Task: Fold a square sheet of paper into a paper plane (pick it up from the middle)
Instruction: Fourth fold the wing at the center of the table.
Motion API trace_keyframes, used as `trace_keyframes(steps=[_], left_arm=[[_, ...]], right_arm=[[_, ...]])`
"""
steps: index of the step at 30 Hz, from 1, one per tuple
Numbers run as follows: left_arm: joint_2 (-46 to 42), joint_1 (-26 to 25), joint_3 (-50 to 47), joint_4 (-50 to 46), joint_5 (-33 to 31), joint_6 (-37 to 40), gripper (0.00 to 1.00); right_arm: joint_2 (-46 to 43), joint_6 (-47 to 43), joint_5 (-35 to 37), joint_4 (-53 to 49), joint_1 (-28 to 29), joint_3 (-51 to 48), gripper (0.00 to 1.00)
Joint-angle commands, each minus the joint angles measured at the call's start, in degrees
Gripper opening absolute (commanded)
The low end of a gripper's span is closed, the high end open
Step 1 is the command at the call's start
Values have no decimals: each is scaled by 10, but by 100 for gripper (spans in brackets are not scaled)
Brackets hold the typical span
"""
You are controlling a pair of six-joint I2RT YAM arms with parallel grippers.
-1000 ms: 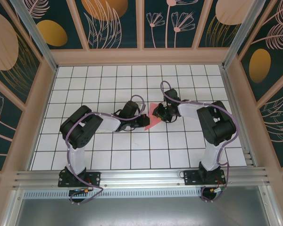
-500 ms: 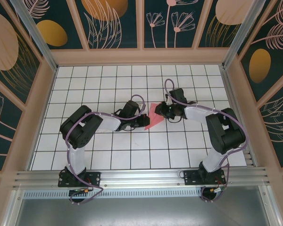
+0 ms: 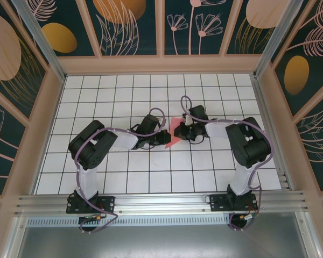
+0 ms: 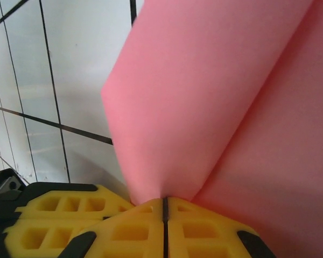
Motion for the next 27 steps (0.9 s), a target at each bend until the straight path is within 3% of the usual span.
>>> trace_keyframes(steps=[1, 12, 27], left_arm=[[25, -1, -2, -55, -25, -5, 0], [23, -1, -2, -62, -27, -2, 0], [-7, 0, -7, -69, -24, 7, 0]], right_arm=[[14, -16, -17, 15, -2, 23, 10], [8, -13, -27, 39, -4, 17, 10], [63, 4, 43, -18, -7, 42, 8]])
